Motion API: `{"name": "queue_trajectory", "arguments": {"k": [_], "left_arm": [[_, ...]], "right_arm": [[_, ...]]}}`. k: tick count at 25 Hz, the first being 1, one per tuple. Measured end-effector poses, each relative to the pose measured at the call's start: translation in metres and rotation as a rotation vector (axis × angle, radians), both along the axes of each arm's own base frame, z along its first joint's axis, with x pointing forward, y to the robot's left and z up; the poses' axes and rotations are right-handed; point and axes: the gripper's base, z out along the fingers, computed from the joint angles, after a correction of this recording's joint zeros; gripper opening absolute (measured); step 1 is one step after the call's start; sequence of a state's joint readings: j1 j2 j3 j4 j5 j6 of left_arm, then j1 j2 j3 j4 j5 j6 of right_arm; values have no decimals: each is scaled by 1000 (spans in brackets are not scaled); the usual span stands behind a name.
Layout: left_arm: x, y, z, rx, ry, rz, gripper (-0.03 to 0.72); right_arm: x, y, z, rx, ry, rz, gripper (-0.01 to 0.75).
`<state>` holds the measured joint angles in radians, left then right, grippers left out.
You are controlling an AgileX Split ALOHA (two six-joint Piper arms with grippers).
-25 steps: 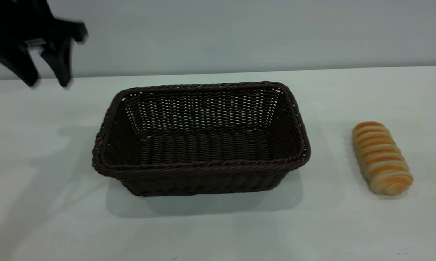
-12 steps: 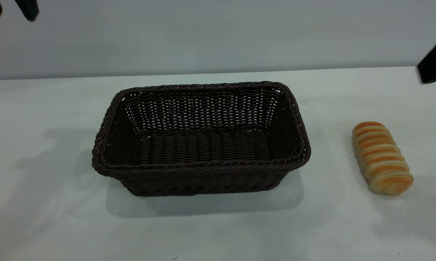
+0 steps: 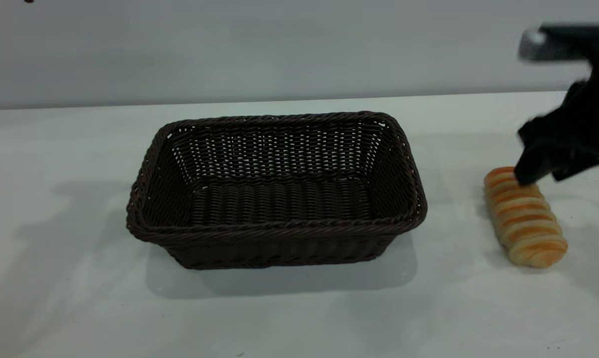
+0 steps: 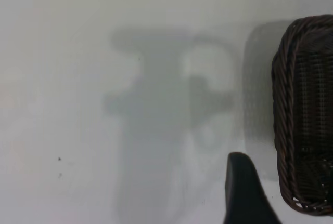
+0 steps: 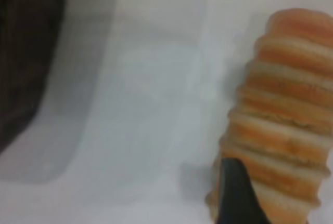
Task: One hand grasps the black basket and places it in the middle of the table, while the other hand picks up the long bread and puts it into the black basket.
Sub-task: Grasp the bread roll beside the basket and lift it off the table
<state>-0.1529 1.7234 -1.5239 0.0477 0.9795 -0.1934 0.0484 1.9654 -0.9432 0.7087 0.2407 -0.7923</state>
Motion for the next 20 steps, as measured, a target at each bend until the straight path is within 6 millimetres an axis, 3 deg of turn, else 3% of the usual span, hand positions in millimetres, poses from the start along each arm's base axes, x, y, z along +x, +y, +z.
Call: {"name": "queue_trajectory", "arguments": {"k": [4,7,9,11,14,16,20], "left_arm": [[-2,0,0,0,12,1,449],[-2,0,1,0,13,2,449],[-2,0,1,0,14,2,449],[-2,0,1,1,17,2,449],[-3,0,1,1,20,2,449],[-3,0,1,1,20,2,449],[-3,0,1,1,20,2,449]], "right_arm": [[2,-4,-39,-47,46,-31,428],[2,-6,-56,-69,63,-52,406],[3,-7,-60,-66,66,-67,342],[3,-6,-58,-56,67,-78,229],[5,-4,-44,-33,49,-75,66],[7,-2,-24,-6,18,-64,47],[18,21,40,77,-104,19,45]]}}
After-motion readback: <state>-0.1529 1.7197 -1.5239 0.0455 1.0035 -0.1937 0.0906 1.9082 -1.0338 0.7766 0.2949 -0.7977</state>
